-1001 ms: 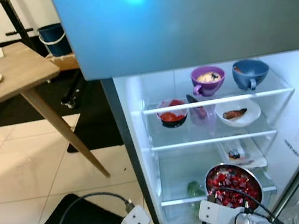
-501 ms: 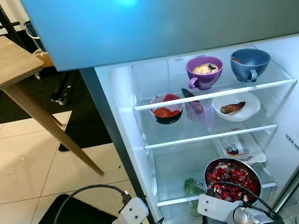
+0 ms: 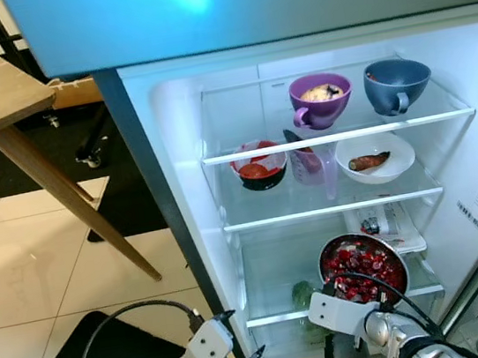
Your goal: Restocking fridge
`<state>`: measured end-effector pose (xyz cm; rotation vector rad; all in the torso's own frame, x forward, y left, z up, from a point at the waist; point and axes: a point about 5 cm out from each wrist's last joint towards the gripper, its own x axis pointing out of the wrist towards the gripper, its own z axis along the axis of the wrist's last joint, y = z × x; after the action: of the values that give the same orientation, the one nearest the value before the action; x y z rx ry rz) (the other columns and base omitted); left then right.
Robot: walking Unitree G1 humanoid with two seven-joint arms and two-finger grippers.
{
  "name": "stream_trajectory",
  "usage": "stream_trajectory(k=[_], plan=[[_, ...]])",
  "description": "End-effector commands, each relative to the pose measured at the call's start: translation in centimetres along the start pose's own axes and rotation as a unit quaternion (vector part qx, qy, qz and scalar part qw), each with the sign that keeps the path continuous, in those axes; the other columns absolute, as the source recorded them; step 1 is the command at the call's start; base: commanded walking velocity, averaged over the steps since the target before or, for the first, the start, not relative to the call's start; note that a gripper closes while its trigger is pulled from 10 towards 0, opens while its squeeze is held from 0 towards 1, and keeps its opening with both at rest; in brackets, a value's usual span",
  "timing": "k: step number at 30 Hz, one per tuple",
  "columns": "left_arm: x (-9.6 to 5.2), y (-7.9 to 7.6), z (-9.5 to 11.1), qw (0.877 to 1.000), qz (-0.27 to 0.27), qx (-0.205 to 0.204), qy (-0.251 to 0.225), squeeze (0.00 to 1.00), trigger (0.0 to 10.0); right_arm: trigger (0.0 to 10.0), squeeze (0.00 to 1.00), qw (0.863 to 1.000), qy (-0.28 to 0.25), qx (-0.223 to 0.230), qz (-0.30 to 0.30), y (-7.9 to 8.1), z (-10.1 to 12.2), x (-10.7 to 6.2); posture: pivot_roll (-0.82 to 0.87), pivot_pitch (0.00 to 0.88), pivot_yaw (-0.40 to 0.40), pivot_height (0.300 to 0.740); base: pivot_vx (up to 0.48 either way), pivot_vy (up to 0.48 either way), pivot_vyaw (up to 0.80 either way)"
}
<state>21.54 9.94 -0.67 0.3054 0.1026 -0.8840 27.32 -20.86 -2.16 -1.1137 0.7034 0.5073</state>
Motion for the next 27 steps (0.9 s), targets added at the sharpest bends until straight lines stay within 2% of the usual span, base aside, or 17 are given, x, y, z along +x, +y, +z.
stream_trajectory(k=[1, 16, 27], plan=[[-0.5, 0.2, 0.0, 1.0, 0.0, 0.005, -0.005, 0.0, 10.0, 10.0, 0.0, 1.0, -0.026, -0.007, -0.009, -1.1, 1.1, 0.1, 0.0, 0.037, 0.013, 0.477, 0.0, 0.0, 0.0], [-1.2, -0.4, 0.3, 1.0, 0.002, -0.012, -0.016, 0.0, 10.0, 10.0, 0.0, 0.995, -0.08, -0.03, 0.044, -2.0, 2.7, -0.1, 0.0, 0.051, 0.017, 0.417, 0.0, 0.0, 0.0], [-1.3, -0.9, 0.3, 1.0, 0.001, -0.023, -0.018, 0.0, 10.0, 10.0, 0.0, 0.988, -0.102, -0.056, 0.099, -1.9, 3.2, -0.3, 0.0, 0.055, 0.017, 0.372, 0.0, 0.0, 0.0]])
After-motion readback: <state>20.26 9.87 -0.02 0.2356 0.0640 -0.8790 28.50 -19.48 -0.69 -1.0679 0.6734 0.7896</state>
